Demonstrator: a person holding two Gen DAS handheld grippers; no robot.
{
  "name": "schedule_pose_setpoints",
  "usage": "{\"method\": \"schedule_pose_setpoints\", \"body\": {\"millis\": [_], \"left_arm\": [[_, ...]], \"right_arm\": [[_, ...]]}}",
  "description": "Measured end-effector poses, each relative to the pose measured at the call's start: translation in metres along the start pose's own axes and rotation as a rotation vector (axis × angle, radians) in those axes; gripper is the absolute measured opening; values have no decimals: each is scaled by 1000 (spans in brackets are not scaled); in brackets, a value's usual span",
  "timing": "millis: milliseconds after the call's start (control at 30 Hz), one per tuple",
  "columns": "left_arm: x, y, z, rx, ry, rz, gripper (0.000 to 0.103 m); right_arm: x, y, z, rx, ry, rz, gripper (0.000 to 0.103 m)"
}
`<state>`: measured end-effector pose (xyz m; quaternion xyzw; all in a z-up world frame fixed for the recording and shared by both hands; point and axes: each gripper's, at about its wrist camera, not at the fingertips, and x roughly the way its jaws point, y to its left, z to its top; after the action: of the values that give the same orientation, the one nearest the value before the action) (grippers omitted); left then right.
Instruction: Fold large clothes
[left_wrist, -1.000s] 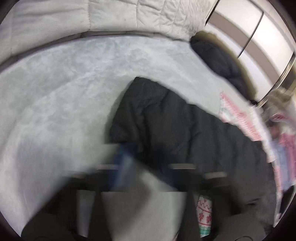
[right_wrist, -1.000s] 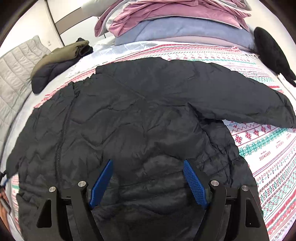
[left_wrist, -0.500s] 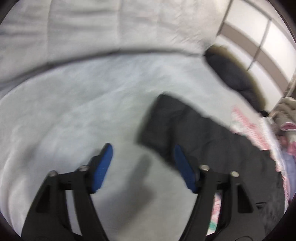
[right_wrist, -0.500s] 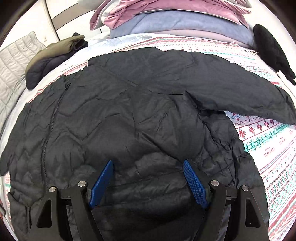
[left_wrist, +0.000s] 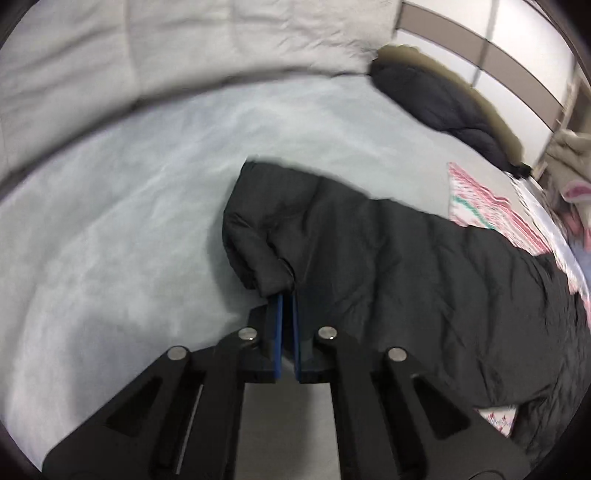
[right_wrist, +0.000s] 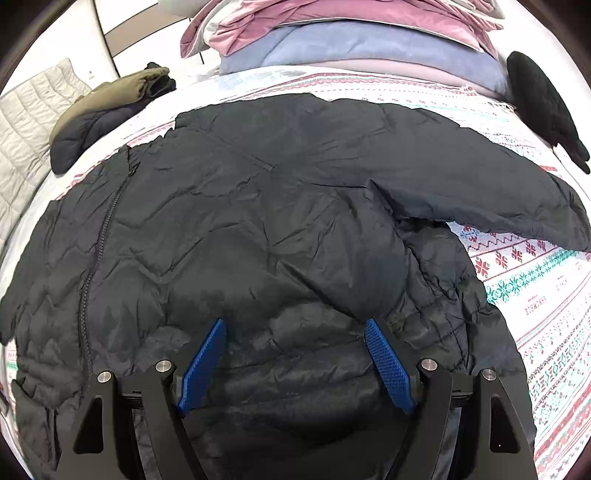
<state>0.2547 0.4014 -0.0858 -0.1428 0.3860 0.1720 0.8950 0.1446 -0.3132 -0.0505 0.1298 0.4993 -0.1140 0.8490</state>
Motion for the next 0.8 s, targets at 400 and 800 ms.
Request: {"method": "schedule_pose_setpoints", "body": {"millis": [400,800], "left_arm": [[-19,1,-5,-67,85,203,74],[-137,-129,-71,18,91,-117,82]], "right_arm": [[-10,-11,7,34,-25,34,79],[-70,-124,20,335,-217,13,80]]}}
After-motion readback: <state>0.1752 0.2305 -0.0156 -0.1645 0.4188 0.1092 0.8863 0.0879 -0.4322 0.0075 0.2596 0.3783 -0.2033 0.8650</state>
